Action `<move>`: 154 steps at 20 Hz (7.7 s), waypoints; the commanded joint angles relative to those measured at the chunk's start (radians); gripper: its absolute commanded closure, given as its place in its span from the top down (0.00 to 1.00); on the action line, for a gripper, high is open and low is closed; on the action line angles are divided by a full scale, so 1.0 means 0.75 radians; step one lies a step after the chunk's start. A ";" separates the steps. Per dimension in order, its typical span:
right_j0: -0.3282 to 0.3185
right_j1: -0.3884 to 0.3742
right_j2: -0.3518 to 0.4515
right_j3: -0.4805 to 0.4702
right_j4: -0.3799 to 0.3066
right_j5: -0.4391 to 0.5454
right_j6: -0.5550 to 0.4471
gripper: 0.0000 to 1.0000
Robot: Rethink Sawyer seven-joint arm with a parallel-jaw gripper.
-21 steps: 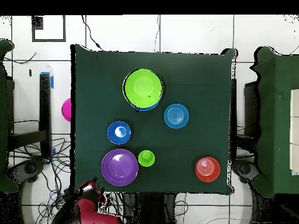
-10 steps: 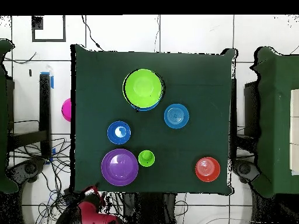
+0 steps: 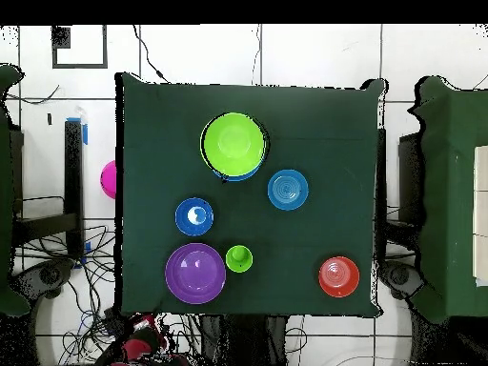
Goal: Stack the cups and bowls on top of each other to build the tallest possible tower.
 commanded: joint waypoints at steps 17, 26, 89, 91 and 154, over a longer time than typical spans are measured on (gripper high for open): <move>0.086 0.381 0.109 -0.418 0.083 -0.198 0.380 1.00; 0.206 0.341 -0.044 -0.447 0.074 -0.131 0.129 1.00; 0.373 0.220 -0.314 -0.721 -0.516 0.227 0.060 1.00; 0.354 0.159 -0.306 -0.701 -0.535 0.284 0.069 1.00; 0.004 0.092 -0.402 -0.719 -0.989 0.293 0.035 1.00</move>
